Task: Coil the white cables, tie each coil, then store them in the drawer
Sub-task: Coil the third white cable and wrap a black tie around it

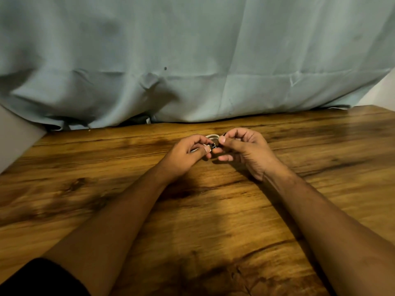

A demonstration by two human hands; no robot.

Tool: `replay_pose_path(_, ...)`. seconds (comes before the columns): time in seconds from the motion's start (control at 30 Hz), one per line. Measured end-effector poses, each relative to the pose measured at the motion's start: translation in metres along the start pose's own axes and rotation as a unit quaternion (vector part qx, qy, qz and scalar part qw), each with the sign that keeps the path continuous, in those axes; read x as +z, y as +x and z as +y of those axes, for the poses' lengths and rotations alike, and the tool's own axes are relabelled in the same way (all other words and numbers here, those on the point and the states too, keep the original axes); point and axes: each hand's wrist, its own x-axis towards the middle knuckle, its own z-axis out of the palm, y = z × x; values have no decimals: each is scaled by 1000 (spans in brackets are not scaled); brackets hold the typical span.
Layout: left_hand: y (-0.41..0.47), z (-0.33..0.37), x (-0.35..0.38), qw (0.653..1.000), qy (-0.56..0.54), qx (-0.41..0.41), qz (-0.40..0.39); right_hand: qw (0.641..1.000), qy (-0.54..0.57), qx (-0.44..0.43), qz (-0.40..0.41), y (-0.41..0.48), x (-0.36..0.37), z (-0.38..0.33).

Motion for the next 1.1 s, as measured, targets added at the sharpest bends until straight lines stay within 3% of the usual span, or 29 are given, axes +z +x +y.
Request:
replay_pose_path(0.27, 1, 7, 3, 989, -128, -71, 31, 999, 31, 4, -11, -2, 4, -2)
replay_pose_path(0.63, 1, 9, 3, 985, -146, -78, 45, 1000, -1, -14, 23, -2, 5, -3)
replay_pose_path(0.97, 1, 11, 4, 985, -140, -88, 45, 995, -88, -15, 46, -2, 5, -5)
replay_pose_path(1.1, 2, 8, 6, 986, -132, -90, 52, 980, -192, -35, 49, 2, 4, -3)
